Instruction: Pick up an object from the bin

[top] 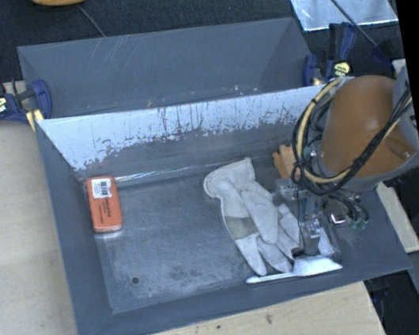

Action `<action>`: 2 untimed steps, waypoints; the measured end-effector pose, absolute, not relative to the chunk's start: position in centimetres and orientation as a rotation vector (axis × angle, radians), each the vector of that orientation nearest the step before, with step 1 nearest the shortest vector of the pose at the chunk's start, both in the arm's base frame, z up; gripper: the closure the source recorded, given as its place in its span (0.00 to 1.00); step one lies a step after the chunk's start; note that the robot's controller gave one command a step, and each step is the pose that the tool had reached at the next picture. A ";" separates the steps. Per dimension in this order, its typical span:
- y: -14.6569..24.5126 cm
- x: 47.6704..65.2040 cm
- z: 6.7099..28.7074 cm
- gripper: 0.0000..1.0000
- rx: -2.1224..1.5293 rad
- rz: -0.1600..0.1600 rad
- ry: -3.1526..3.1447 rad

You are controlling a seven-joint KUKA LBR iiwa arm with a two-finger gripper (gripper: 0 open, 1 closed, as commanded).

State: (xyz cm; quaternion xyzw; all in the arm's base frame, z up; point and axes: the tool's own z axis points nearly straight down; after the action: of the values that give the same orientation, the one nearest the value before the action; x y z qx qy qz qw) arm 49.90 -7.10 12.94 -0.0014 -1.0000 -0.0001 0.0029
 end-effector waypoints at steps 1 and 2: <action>-7.1 50.1 13.4 0.00 0.000 0.001 -3.144; -10.8 49.9 9.6 0.00 -0.090 0.000 -3.148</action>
Offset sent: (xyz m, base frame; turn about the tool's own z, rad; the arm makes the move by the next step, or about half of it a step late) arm -0.0050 -0.0617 -0.0589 0.0908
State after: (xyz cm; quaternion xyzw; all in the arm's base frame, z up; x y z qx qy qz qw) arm 49.91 -10.77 9.64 -0.0285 -0.9996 0.0000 -0.0041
